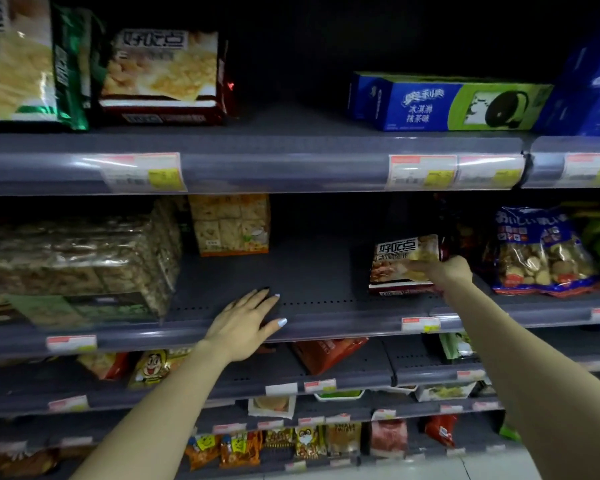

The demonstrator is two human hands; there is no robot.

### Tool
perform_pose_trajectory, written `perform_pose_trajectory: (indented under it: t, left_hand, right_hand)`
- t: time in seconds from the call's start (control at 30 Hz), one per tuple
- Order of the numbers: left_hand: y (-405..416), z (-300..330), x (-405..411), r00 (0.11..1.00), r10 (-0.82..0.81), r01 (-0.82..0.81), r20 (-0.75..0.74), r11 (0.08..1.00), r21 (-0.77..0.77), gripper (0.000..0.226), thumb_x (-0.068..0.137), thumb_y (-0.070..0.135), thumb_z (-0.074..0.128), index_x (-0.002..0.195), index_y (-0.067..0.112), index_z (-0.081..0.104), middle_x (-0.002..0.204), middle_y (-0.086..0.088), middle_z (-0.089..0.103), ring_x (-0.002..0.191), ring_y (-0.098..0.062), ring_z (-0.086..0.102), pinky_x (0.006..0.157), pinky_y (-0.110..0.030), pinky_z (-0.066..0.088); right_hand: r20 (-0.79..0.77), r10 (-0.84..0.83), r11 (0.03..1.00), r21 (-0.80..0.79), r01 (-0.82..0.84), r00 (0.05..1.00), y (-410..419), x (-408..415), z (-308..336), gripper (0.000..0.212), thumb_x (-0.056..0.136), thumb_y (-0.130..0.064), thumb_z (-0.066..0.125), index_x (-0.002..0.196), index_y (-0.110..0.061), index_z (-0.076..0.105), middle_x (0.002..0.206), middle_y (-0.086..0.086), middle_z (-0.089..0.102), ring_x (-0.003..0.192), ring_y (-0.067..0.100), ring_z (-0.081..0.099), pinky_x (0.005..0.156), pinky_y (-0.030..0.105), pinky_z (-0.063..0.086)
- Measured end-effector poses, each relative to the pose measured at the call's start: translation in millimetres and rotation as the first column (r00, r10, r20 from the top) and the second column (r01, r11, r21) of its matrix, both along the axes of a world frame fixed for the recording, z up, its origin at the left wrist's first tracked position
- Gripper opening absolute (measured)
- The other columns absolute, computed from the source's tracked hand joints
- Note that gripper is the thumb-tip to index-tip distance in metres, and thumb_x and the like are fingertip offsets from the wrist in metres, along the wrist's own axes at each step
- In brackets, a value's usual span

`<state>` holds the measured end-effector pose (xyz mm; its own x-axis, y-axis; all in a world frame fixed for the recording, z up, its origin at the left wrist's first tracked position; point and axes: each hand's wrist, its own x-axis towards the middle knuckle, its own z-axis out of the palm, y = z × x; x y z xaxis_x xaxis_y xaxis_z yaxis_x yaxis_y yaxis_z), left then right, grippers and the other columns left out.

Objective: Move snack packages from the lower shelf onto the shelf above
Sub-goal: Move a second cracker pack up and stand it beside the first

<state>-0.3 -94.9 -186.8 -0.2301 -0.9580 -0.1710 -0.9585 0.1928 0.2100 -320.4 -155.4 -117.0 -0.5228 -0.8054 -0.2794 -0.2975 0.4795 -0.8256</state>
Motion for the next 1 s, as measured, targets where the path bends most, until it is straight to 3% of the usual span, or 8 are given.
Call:
perform_pose_trajectory:
  t: [0.13, 0.4, 0.47, 0.53, 0.63, 0.7, 0.8, 1.0]
  left_hand:
    - [5, 7, 25, 0.998, -0.061, 0.060, -0.002, 0.994, 0.091, 0.069, 0.091, 0.061, 0.032, 0.151, 0.028, 0.022, 0.160, 0.004, 0.016, 0.147, -0.015, 0.016, 0.118, -0.032, 0.019]
    - [17, 83, 104, 0.971, -0.234, 0.239, 0.048, 0.964, -0.121, 0.042, 0.093, 0.046, 0.045, 0.131, 0.031, 0.053, 0.121, 0.003, 0.065, 0.104, -0.018, 0.062, 0.083, -0.033, 0.052]
    - [34, 114, 125, 0.940, -0.327, 0.340, 0.102, 0.851, -0.400, 0.035, 0.094, 0.044, 0.043, 0.118, 0.028, 0.063, 0.109, 0.007, 0.068, 0.095, -0.017, 0.065, 0.076, -0.030, 0.052]
    - [50, 142, 153, 0.909, -0.395, 0.363, 0.133, 0.591, -0.721, 0.028, 0.092, 0.034, 0.050, 0.101, 0.019, 0.071, 0.094, 0.002, 0.070, 0.086, -0.020, 0.065, 0.072, -0.030, 0.051]
    - [61, 176, 197, 0.961, -0.262, 0.176, 0.088, 0.336, -0.925, 0.031, 0.087, 0.031, 0.059, 0.107, 0.010, 0.070, 0.111, -0.013, 0.065, 0.108, -0.028, 0.057, 0.090, -0.039, 0.045]
    - [60, 192, 223, 0.996, -0.082, 0.049, 0.020, 0.373, -0.927, 0.047, 0.090, 0.042, 0.050, 0.122, 0.009, 0.061, 0.124, -0.015, 0.059, 0.119, -0.030, 0.050, 0.100, -0.042, 0.036]
    - [54, 201, 254, 0.994, 0.083, -0.107, -0.075, 0.513, -0.852, 0.062, 0.094, 0.056, 0.026, 0.123, 0.013, 0.058, 0.119, -0.008, 0.064, 0.112, -0.029, 0.056, 0.100, -0.038, 0.033]
    - [45, 199, 267, 0.992, 0.089, -0.116, -0.084, 0.465, -0.878, 0.065, 0.093, 0.060, 0.019, 0.103, 0.015, 0.065, 0.093, -0.001, 0.066, 0.087, -0.024, 0.056, 0.080, -0.030, 0.032]
  right_hand:
    - [0.064, 0.050, 0.993, -0.112, -0.043, 0.997, 11, 36, 9, 0.092, 0.067, -0.027, 0.084, 0.140, -0.001, 0.034, 0.140, 0.018, 0.047, 0.127, 0.035, 0.046, 0.094, 0.040, 0.042]
    - [0.078, 0.345, 0.932, -0.148, -0.331, 0.935, 56, 139, 52, 0.047, 0.065, -0.016, 0.084, 0.106, -0.004, 0.062, 0.101, 0.008, 0.071, 0.092, 0.024, 0.068, 0.088, 0.039, 0.054]
    - [0.062, 0.414, 0.904, -0.142, -0.402, 0.908, 71, 162, 70, 0.032, 0.068, -0.012, 0.082, 0.093, -0.011, 0.063, 0.088, 0.008, 0.073, 0.080, 0.023, 0.071, 0.077, 0.037, 0.058]
    - [0.038, 0.466, 0.877, -0.154, -0.456, 0.884, 87, 181, 88, 0.028, 0.069, -0.009, 0.080, 0.078, -0.018, 0.055, 0.079, 0.006, 0.071, 0.074, 0.021, 0.071, 0.070, 0.033, 0.057]
    - [-0.011, 0.550, 0.828, -0.119, -0.547, 0.835, 107, 206, 112, 0.035, 0.067, -0.012, 0.082, 0.087, -0.017, 0.054, 0.075, 0.003, 0.074, 0.071, 0.019, 0.074, 0.067, 0.030, 0.056]
    - [-0.044, 0.603, 0.793, -0.072, -0.605, 0.796, 118, 221, 128, 0.054, 0.066, -0.017, 0.083, 0.109, -0.018, 0.052, 0.080, 0.003, 0.074, 0.068, 0.016, 0.074, 0.066, 0.029, 0.055]
    - [-0.053, 0.694, 0.718, -0.022, -0.696, 0.718, 136, 243, 152, 0.037, 0.068, -0.016, 0.081, 0.096, -0.017, 0.056, 0.081, 0.006, 0.078, 0.072, 0.018, 0.075, 0.072, 0.033, 0.058]
    - [-0.052, 0.763, 0.629, -0.168, -0.759, 0.644, 145, 267, 196, 0.045, 0.071, -0.014, 0.079, 0.108, -0.022, 0.054, 0.083, 0.006, 0.078, 0.074, 0.021, 0.075, 0.062, 0.027, 0.057]
